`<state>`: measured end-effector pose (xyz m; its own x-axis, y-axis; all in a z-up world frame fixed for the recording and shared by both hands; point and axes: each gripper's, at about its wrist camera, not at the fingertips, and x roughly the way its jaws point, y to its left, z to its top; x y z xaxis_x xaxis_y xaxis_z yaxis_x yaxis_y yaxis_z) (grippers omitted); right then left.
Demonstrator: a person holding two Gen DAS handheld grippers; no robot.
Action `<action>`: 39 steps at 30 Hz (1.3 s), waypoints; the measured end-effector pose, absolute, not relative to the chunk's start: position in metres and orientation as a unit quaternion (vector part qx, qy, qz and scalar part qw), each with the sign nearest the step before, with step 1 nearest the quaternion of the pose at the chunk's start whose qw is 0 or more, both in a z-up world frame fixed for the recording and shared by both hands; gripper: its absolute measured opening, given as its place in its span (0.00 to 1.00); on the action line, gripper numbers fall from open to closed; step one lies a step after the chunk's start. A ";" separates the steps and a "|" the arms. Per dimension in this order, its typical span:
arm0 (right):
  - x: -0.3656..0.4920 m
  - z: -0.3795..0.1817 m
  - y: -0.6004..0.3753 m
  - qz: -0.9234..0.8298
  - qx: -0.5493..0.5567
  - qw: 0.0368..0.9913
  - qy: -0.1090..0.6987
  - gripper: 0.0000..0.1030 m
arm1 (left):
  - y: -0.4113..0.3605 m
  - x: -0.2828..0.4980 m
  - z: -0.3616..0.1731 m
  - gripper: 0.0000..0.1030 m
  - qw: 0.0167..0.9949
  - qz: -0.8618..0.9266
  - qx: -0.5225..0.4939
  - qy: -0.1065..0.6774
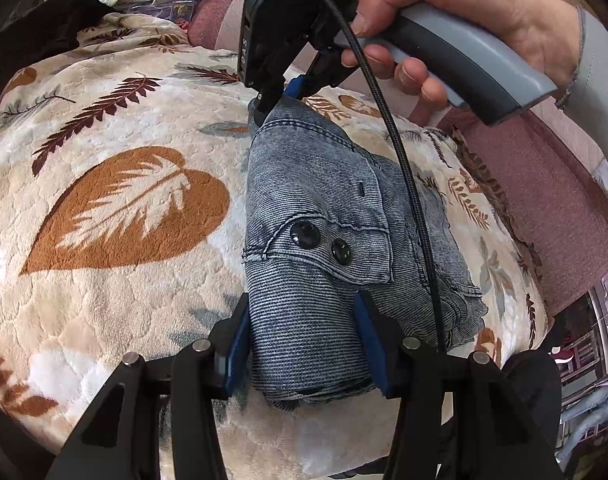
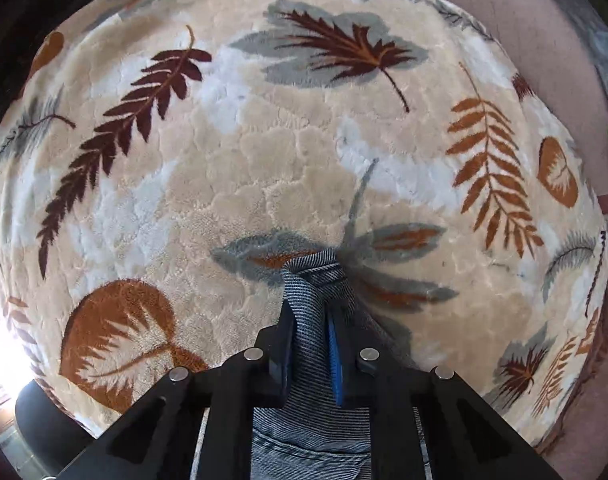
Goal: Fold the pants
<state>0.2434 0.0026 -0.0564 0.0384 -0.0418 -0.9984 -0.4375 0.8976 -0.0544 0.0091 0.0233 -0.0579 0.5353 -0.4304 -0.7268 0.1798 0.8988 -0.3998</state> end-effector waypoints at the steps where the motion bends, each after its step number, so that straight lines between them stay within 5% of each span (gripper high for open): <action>1: 0.244 -0.053 -0.005 0.137 -0.163 0.707 0.674 0.13 | 0.023 0.009 -0.057 0.50 0.865 -0.176 -0.139 0.448; 10: 0.247 -0.002 -0.099 0.048 0.009 0.823 0.565 0.11 | 0.024 0.009 -0.059 0.51 0.865 -0.174 -0.143 0.449; 16: 0.167 -0.006 -0.128 0.144 0.113 0.786 0.591 0.11 | 0.024 0.007 -0.057 0.52 0.868 -0.169 -0.141 0.445; 21: 0.125 -0.076 -0.191 0.103 0.176 0.763 0.614 0.09 | 0.030 0.004 -0.054 0.64 0.868 -0.160 -0.158 0.443; 26: 0.091 -0.033 -0.195 0.111 0.165 0.804 0.560 0.11 | 0.048 -0.008 -0.025 0.70 0.898 -0.141 -0.164 0.382; 30: 0.067 -0.067 -0.200 0.118 0.157 0.785 0.587 0.36 | 0.049 0.002 -0.021 0.77 0.896 -0.130 -0.170 0.390; 35: 0.041 -0.042 -0.226 0.116 0.221 0.806 0.537 0.36 | 0.020 0.009 -0.058 0.78 0.874 -0.127 -0.100 0.459; 36: 0.032 -0.037 -0.226 0.122 0.215 0.815 0.523 0.40 | 0.021 0.007 -0.057 0.78 0.877 -0.124 -0.100 0.453; 38: 0.017 -0.050 -0.218 0.113 0.170 0.815 0.542 0.66 | 0.020 0.008 -0.053 0.78 0.876 -0.121 -0.098 0.457; 39: 0.012 -0.066 -0.214 0.098 0.136 0.805 0.569 0.69 | 0.020 0.008 -0.050 0.78 0.876 -0.119 -0.098 0.457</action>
